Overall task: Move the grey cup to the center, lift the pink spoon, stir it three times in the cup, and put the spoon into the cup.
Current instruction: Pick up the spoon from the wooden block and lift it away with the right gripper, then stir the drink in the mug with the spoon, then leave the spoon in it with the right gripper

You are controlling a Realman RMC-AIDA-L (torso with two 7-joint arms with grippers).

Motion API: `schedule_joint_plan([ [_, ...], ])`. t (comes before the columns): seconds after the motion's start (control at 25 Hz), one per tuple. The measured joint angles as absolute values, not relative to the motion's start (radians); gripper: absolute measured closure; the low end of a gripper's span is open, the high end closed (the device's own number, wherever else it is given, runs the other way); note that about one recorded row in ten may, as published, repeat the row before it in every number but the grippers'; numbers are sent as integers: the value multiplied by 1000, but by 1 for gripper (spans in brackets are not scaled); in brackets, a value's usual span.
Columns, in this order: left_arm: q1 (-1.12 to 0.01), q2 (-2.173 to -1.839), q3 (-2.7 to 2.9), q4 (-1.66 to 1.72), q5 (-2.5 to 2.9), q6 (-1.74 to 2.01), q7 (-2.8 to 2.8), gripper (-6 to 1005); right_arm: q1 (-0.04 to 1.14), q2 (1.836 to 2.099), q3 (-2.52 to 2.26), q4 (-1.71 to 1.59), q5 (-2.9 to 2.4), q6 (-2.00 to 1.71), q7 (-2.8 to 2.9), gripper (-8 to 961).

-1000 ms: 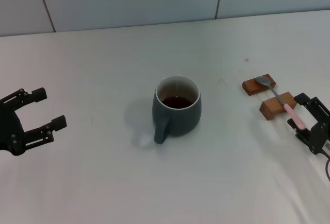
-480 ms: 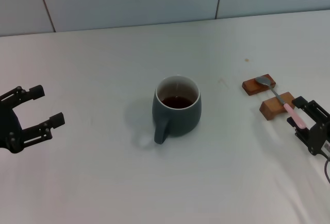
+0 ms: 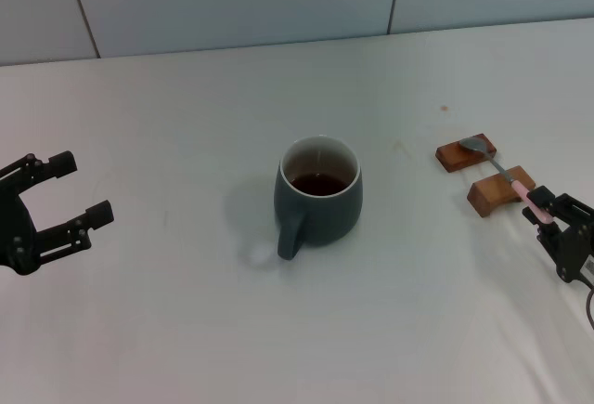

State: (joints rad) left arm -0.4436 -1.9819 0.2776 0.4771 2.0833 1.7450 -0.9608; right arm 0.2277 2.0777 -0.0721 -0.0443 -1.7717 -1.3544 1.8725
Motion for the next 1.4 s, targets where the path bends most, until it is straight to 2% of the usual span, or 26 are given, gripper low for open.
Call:
schedule_joint_plan([
  [0.28,-440,-1982,278,477,2083,1749,-960,170,227,2079,-65,-50,-1767,-1375,1797,831],
  [0.6,-436,-1982,278,477,2082,1751,-960,170,254,2079,38,-111,-1763,-1468,1461,837],
  [0.8,-434,-1988,278,477,2081,1752,-958,170,302,2070,119,-261,-1762,-1603,1327,838],
  [0.84,-434,-1989,278,477,2081,1752,-957,170,316,2065,120,-306,-1765,-1638,1326,838],
  [0.88,-434,-1990,278,477,2081,1752,-956,170,347,2044,104,-384,-1774,-1703,1331,838],
  [0.92,-434,-1992,278,477,2081,1752,-954,170,347,2044,104,-384,-1774,-1703,1331,838],
  [1.0,-435,-1993,278,477,2081,1752,-951,170,370,2017,52,-450,-1779,-1751,1360,838],
  [1.04,-435,-1995,278,477,2081,1752,-949,170,379,1998,1,-481,-1780,-1766,1391,838],
  [1.08,-435,-1997,280,477,2080,1752,-948,170,395,1961,-93,-532,-1780,-1796,1456,838],
  [1.12,-435,-1999,282,477,2080,1752,-947,170,395,1961,-93,-532,-1780,-1796,1456,838],
  [1.28,-436,-2004,286,476,2080,1751,-940,170,421,1912,-240,-696,-1785,-1898,1603,838],
  [1.4,-437,-2007,287,475,2080,1750,-935,170,424,1905,-293,-783,-1789,-1929,1668,838],
])
